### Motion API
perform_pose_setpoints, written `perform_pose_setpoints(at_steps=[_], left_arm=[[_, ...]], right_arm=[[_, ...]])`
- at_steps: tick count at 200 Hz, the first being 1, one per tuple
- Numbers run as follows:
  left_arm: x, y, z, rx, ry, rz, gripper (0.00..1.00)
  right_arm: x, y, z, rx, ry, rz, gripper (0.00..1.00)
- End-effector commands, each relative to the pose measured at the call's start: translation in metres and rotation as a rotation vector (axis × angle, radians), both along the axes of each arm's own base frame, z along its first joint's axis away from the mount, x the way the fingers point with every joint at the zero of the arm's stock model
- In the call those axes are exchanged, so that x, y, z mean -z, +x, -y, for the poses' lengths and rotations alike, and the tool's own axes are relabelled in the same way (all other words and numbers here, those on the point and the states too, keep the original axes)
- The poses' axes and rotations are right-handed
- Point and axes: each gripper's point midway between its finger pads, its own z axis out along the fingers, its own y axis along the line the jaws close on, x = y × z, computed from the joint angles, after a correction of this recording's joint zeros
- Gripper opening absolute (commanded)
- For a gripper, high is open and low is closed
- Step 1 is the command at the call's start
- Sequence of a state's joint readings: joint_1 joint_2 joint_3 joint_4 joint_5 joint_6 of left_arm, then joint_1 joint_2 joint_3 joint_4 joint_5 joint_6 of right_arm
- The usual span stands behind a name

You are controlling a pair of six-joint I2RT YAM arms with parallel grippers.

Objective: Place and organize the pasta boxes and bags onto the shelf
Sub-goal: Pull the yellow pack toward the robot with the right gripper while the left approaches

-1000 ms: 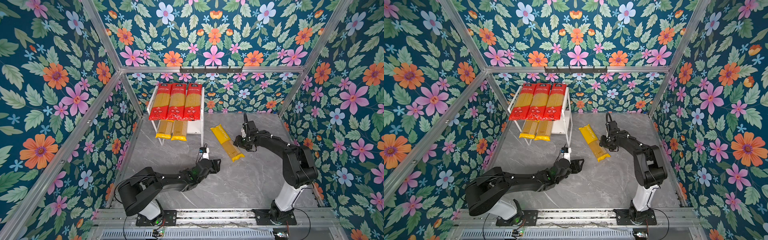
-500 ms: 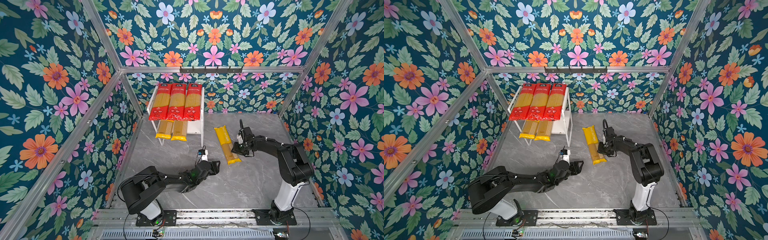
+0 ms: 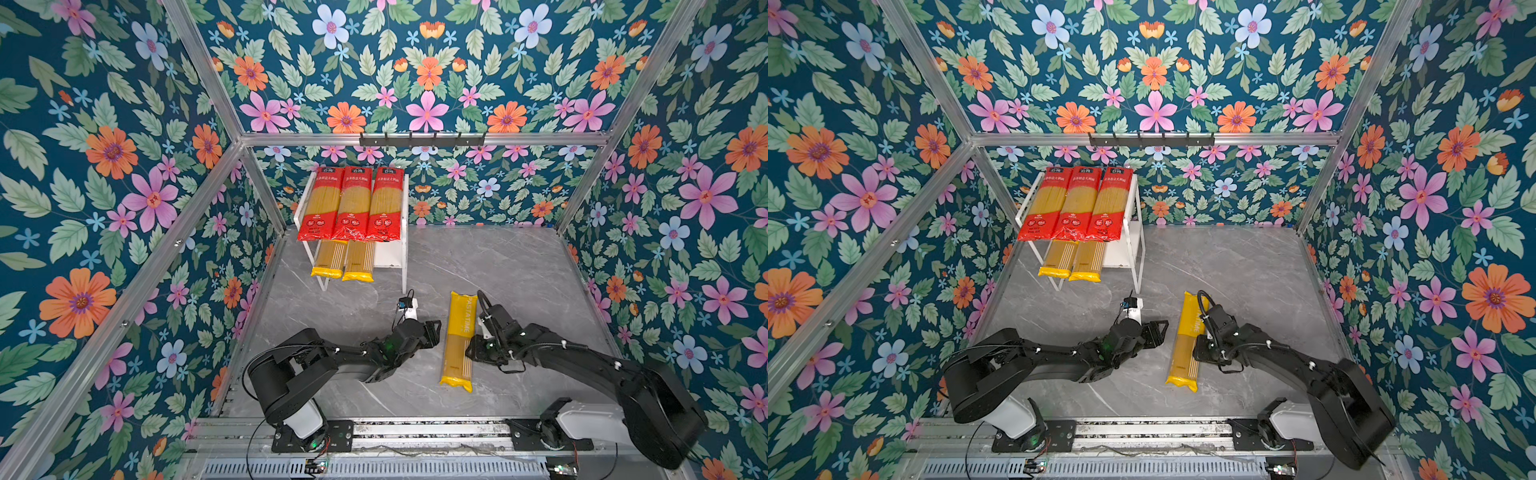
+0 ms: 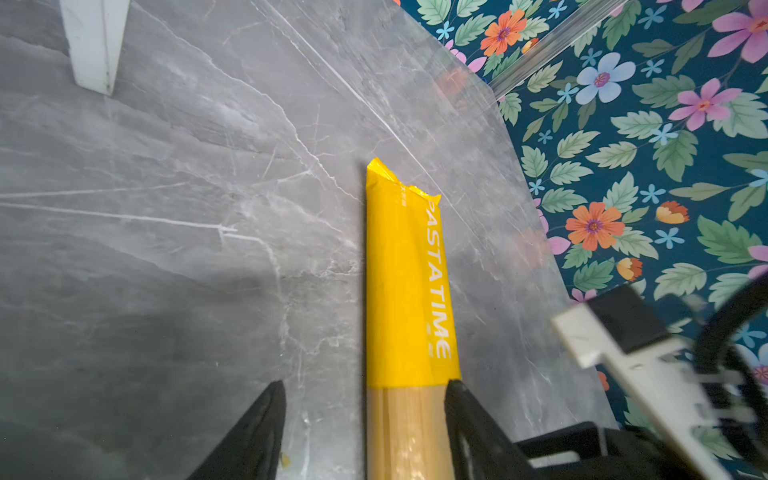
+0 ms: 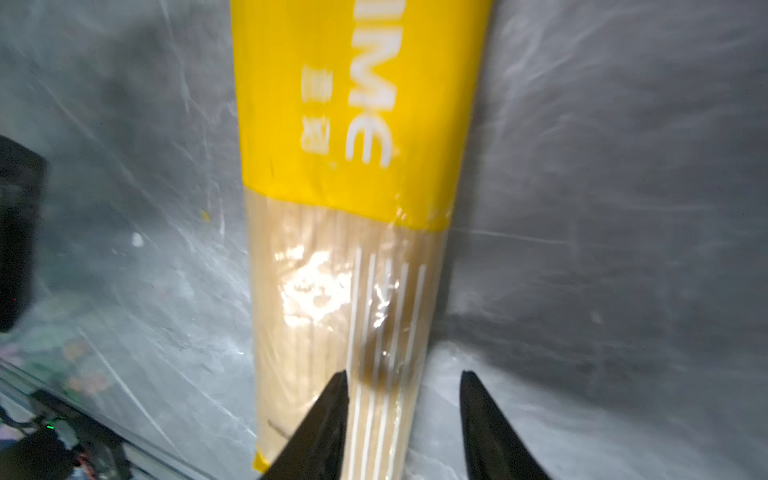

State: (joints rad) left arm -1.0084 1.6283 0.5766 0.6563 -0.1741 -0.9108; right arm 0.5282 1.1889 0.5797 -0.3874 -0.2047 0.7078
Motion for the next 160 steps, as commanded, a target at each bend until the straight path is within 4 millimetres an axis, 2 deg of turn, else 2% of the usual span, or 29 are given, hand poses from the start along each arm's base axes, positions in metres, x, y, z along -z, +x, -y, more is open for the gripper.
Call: perform_pose_setpoints(at_steps=[1, 20, 37, 70, 118, 144, 160], left_arm=[[0.001, -0.002, 0.015, 0.053, -0.019, -0.016, 0.63], [0.005, -0.009, 0.030, 0.094, -0.029, -0.035, 0.63], [0.013, -0.013, 0.038, 0.117, -0.019, -0.056, 0.63], [0.027, -0.014, 0.048, 0.135, -0.017, -0.090, 0.61], [0.044, -0.012, 0.058, 0.160, -0.004, -0.109, 0.55], [0.049, -0.012, 0.062, 0.171, -0.037, -0.122, 0.43], [0.047, -0.011, 0.062, 0.174, -0.055, -0.119, 0.36]], right_arm=[[-0.017, 0.016, 0.014, 0.087, 0.116, 0.025, 0.51], [-0.024, 0.038, 0.029, 0.134, 0.198, 0.044, 0.52], [-0.020, 0.051, 0.036, 0.140, 0.208, 0.051, 0.52], [-0.008, 0.068, 0.023, 0.081, 0.240, 0.033, 0.48], [0.018, 0.072, 0.006, 0.042, 0.332, -0.011, 0.42], [0.021, 0.072, -0.006, 0.014, 0.413, -0.007, 0.37], [0.015, 0.073, -0.013, -0.001, 0.470, 0.005, 0.33]])
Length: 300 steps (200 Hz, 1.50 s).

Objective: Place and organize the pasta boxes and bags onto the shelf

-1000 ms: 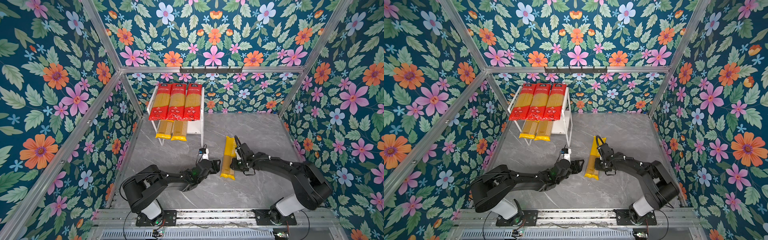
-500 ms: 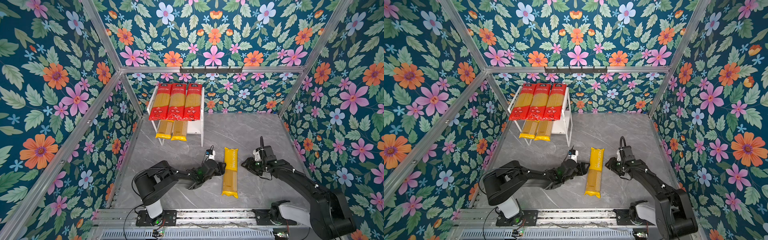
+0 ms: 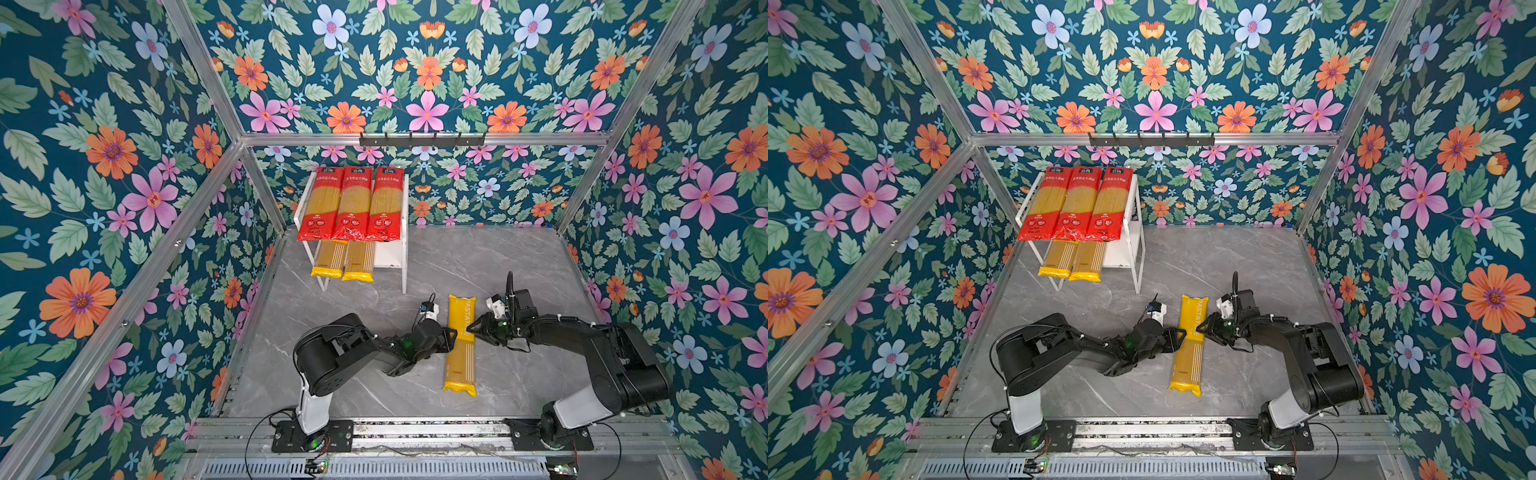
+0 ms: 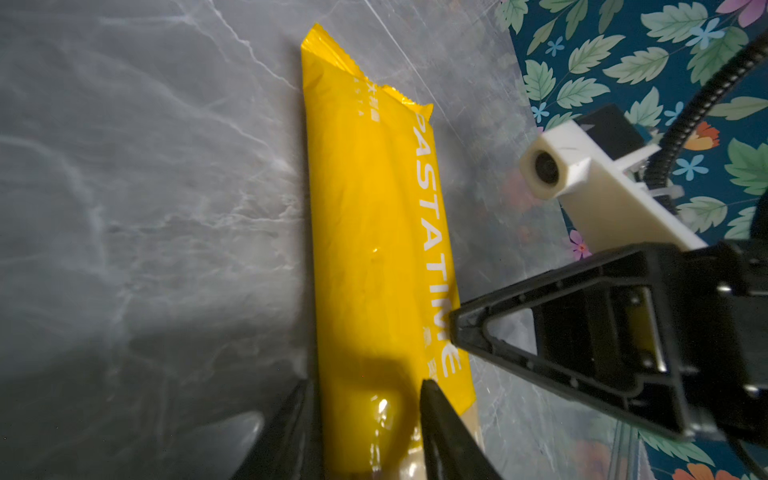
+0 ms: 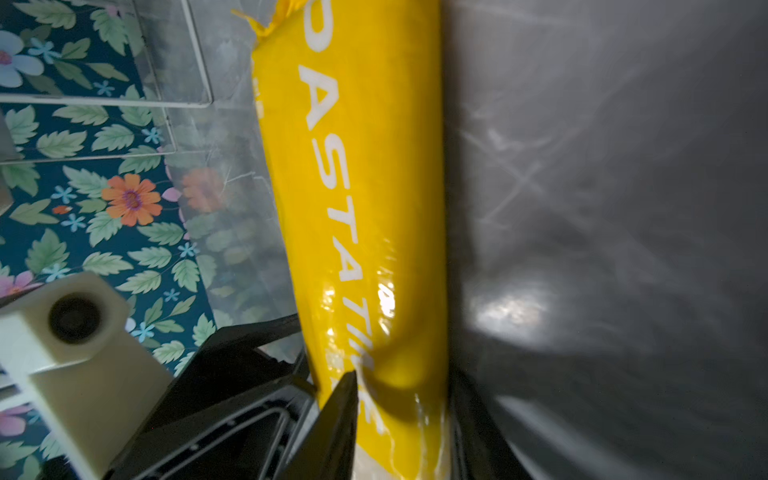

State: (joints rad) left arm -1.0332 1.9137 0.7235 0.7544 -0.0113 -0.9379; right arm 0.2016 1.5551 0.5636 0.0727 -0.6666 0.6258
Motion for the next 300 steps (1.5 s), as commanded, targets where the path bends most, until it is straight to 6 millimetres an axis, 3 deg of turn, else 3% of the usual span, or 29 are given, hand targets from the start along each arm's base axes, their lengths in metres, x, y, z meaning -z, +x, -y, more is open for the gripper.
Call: perform_pose_setpoints(at_steps=[1, 23, 59, 98, 155, 214, 273, 300], left_arm=[[-0.001, -0.002, 0.002, 0.018, -0.033, -0.015, 0.35], [-0.003, -0.001, -0.002, 0.016, -0.041, -0.014, 0.28], [-0.020, -0.002, -0.009, 0.026, -0.060, 0.016, 0.31], [-0.042, -0.004, -0.020, 0.017, -0.060, 0.060, 0.40], [-0.039, -0.006, -0.030, 0.003, -0.037, 0.066, 0.40], [-0.025, -0.010, -0.023, 0.015, -0.061, 0.023, 0.40], [-0.019, -0.010, -0.024, 0.009, -0.058, 0.005, 0.40], [-0.015, -0.011, -0.022, 0.010, -0.054, -0.004, 0.40]], right_arm=[[-0.009, 0.004, -0.013, -0.023, 0.094, 0.036, 0.32], [-0.023, 0.006, -0.019, -0.025, 0.161, 0.076, 0.21], [-0.042, 0.006, -0.020, 0.008, 0.202, 0.110, 0.08], [-0.051, 0.008, -0.011, 0.090, 0.171, 0.112, 0.05], [-0.038, -0.014, -0.004, 0.085, 0.015, 0.081, 0.08], [-0.015, -0.027, -0.001, 0.068, -0.028, 0.022, 0.24], [-0.001, -0.046, 0.007, 0.036, -0.107, -0.030, 0.54], [0.007, -0.054, 0.002, 0.004, -0.142, -0.054, 0.57]])
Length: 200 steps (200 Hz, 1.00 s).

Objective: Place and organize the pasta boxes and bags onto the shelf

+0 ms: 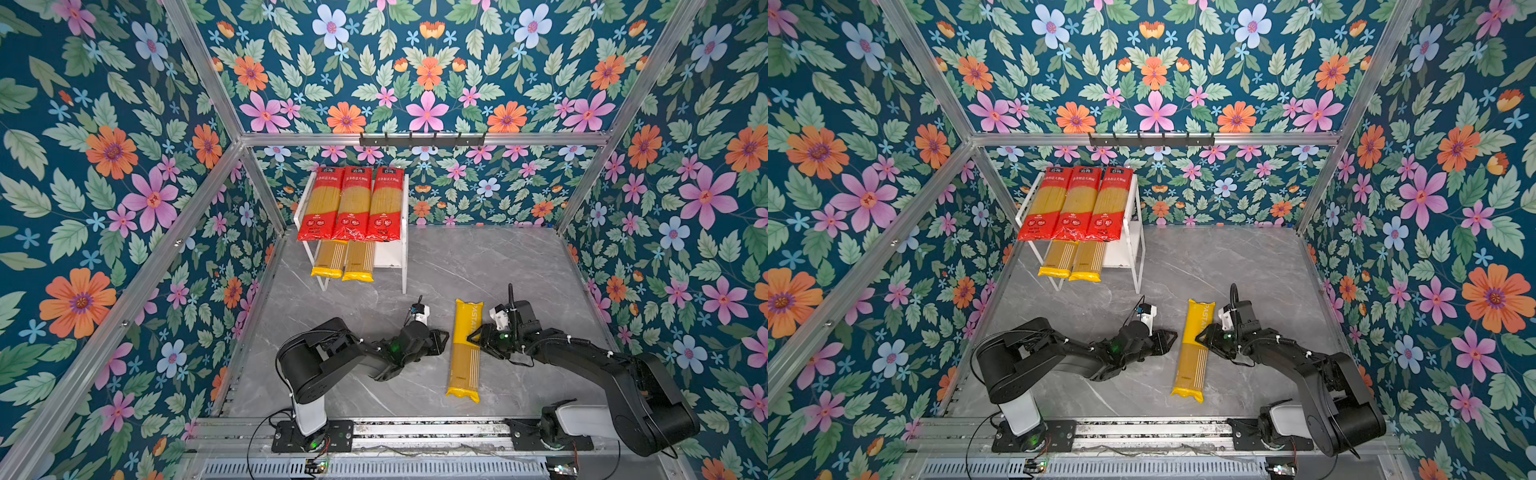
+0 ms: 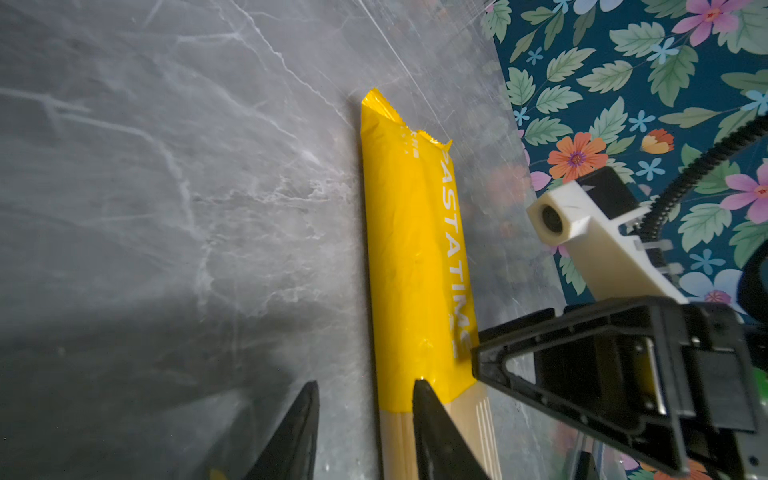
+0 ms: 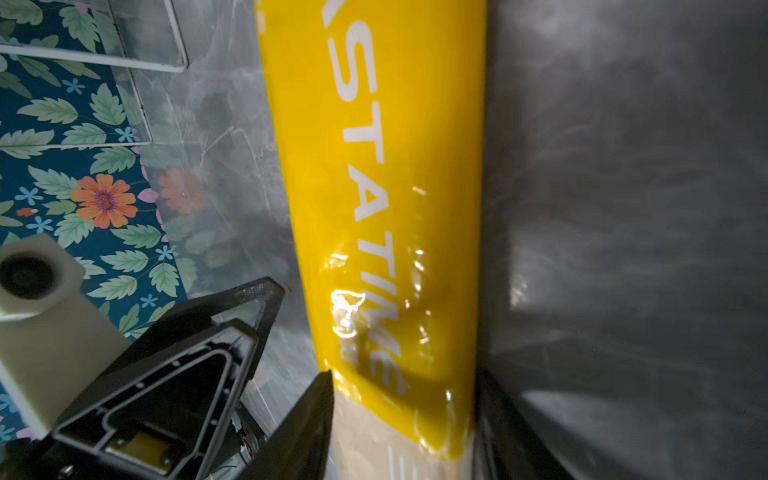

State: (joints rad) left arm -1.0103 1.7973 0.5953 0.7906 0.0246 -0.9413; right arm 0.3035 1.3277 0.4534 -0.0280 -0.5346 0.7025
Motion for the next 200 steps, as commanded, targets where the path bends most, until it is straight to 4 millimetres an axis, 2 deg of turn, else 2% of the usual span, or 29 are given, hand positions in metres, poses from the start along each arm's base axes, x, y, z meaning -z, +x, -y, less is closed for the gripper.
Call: perform_pose_setpoints(at_steps=[1, 18, 47, 74, 109, 151, 183, 200], left_arm=[[-0.003, 0.001, 0.005, 0.003, -0.022, 0.001, 0.40], [0.000, 0.000, 0.007, 0.006, -0.017, -0.006, 0.40], [-0.001, 0.002, 0.013, 0.005, -0.026, -0.005, 0.40], [-0.005, 0.001, 0.016, 0.012, -0.035, 0.000, 0.39], [-0.009, 0.000, 0.011, 0.009, -0.030, 0.010, 0.39], [-0.028, -0.003, 0.000, 0.001, -0.023, 0.046, 0.40], [-0.044, -0.004, -0.014, -0.016, -0.007, 0.087, 0.40], [-0.059, -0.005, -0.023, -0.030, -0.029, 0.126, 0.40]], right_arm=[[0.013, -0.012, 0.003, -0.018, -0.059, -0.049, 0.57], [0.013, -0.012, -0.007, -0.036, -0.041, -0.041, 0.56], [0.006, -0.005, -0.028, -0.053, 0.038, -0.008, 0.50], [-0.003, 0.002, -0.037, -0.051, 0.082, 0.014, 0.35], [-0.011, 0.006, -0.041, -0.040, 0.119, 0.033, 0.19], [-0.027, 0.014, -0.044, 0.009, 0.173, 0.078, 0.10], [-0.047, 0.026, -0.045, 0.048, 0.206, 0.129, 0.06], [-0.062, 0.031, -0.046, 0.057, 0.224, 0.164, 0.04]])
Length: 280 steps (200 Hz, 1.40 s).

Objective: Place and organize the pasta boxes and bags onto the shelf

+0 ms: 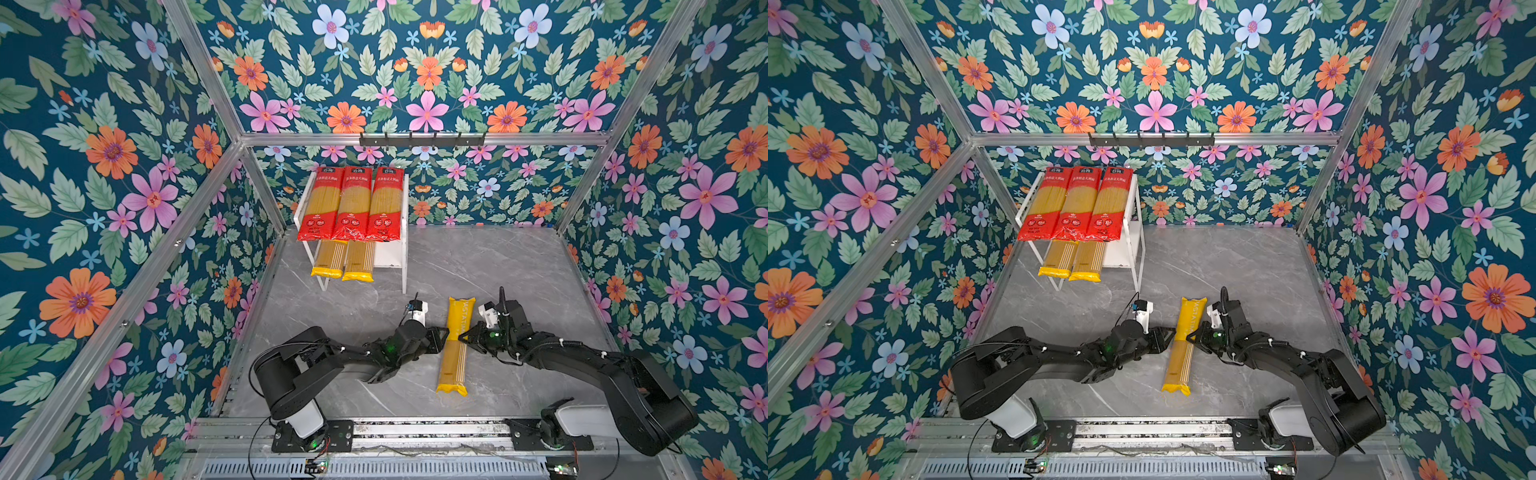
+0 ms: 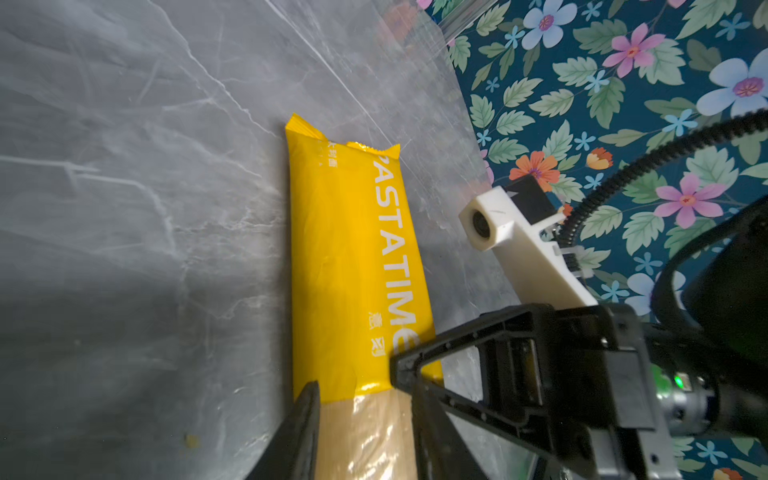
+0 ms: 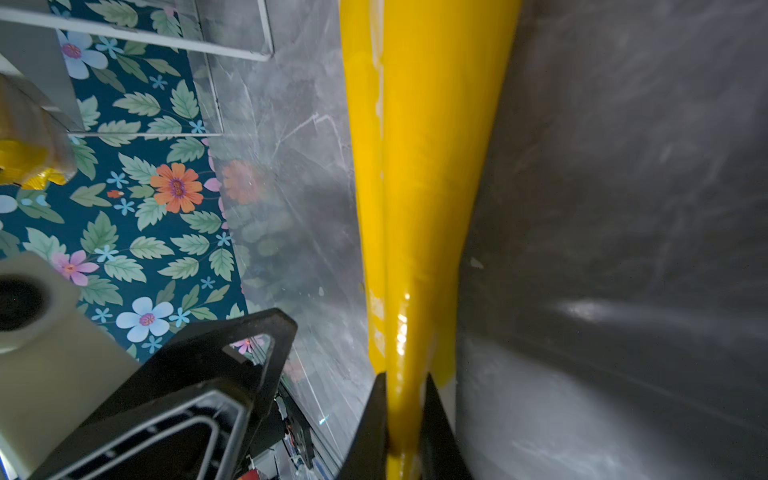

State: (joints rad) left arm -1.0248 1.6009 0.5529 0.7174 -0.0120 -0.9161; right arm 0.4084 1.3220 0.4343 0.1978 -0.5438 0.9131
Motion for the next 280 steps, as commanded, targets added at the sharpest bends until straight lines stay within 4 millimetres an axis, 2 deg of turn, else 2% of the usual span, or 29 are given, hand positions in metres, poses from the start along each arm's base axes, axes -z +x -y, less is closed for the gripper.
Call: perform_pose_setpoints(at_steps=[1, 43, 69, 97, 122, 152, 192, 219, 239, 262, 280], left_arm=[[-0.010, 0.001, -0.013, -0.026, 0.017, 0.052, 0.40], [-0.050, -0.001, -0.044, -0.091, -0.048, 0.195, 0.41], [-0.071, -0.002, -0.059, -0.127, -0.094, 0.248, 0.43], [-0.079, -0.006, -0.067, -0.142, -0.153, 0.269, 0.46], [-0.084, -0.010, -0.067, -0.131, -0.212, 0.271, 0.50], [-0.093, -0.019, -0.065, -0.108, -0.325, 0.247, 0.60], [-0.104, -0.032, -0.053, -0.086, -0.456, 0.224, 0.73], [-0.105, -0.031, -0.057, -0.122, -0.588, 0.172, 0.77], [-0.108, -0.032, -0.062, -0.143, -0.667, 0.156, 0.81], [-0.109, -0.037, -0.052, -0.123, -0.677, 0.149, 0.83], [-0.112, -0.038, -0.048, -0.121, -0.684, 0.151, 0.83]], right_arm=[[-0.036, 0.021, -0.008, 0.033, 0.075, 0.109, 0.04], [-0.077, 0.032, -0.002, 0.056, 0.072, 0.296, 0.00], [-0.112, 0.040, 0.005, 0.090, 0.078, 0.465, 0.00], [-0.147, 0.045, 0.014, 0.133, 0.079, 0.623, 0.00], [-0.160, 0.049, 0.017, 0.159, 0.083, 0.677, 0.00], [-0.183, 0.054, 0.022, 0.230, 0.168, 0.753, 0.00], [-0.233, 0.063, 0.033, 0.352, 0.293, 0.864, 0.00], [-0.264, 0.063, 0.037, 0.418, 0.414, 0.900, 0.00], [-0.272, 0.056, 0.027, 0.431, 0.466, 0.913, 0.00], [-0.278, 0.046, 0.016, 0.448, 0.498, 0.943, 0.00], [-0.281, 0.046, 0.010, 0.454, 0.541, 0.932, 0.00]])
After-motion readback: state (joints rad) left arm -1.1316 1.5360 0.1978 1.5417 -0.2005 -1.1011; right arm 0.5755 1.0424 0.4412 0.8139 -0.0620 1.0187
